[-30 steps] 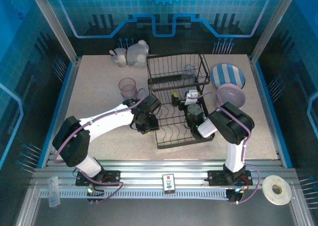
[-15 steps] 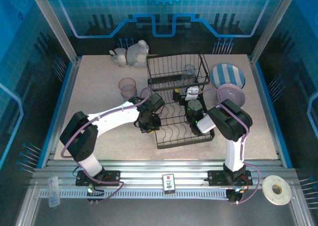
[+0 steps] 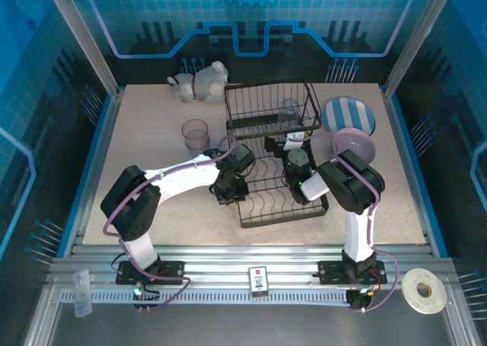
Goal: Unload the mixed dishes from the dish rack
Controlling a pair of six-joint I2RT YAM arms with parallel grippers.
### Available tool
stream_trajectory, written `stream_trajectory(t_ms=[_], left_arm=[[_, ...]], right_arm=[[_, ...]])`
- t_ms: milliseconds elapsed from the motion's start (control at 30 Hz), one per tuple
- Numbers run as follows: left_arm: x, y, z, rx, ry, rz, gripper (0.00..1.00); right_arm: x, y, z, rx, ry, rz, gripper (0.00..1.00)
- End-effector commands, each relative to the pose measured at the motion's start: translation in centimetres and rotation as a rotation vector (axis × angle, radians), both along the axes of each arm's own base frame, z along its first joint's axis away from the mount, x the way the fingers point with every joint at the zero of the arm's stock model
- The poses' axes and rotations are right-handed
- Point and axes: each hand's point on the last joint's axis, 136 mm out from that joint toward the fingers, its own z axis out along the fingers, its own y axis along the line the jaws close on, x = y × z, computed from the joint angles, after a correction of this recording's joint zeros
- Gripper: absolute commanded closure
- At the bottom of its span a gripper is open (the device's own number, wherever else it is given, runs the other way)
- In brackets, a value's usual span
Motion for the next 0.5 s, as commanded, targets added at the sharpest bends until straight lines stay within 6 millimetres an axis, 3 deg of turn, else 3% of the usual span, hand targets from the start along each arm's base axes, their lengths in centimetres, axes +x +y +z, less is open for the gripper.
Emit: stream_trajectory(t_ms=[0, 67, 467], left_arm=[[-1.0, 0.9, -1.1, 0.057, 0.058, 0.014, 0.93], [-1.1, 0.9, -1.1, 0.056, 0.061, 0.013, 1.0], [-2.3, 1.2, -1.4, 0.104, 0.097, -0.031, 1.0]], right_arm=[[0.9, -0.3, 1.5, 0.033, -0.062, -0.019, 0.0], [1.3, -0.4, 1.6, 0.033, -0.066, -0.023, 0.0], [3.5, -1.1, 1.5, 0.037, -0.086, -0.065, 0.0]])
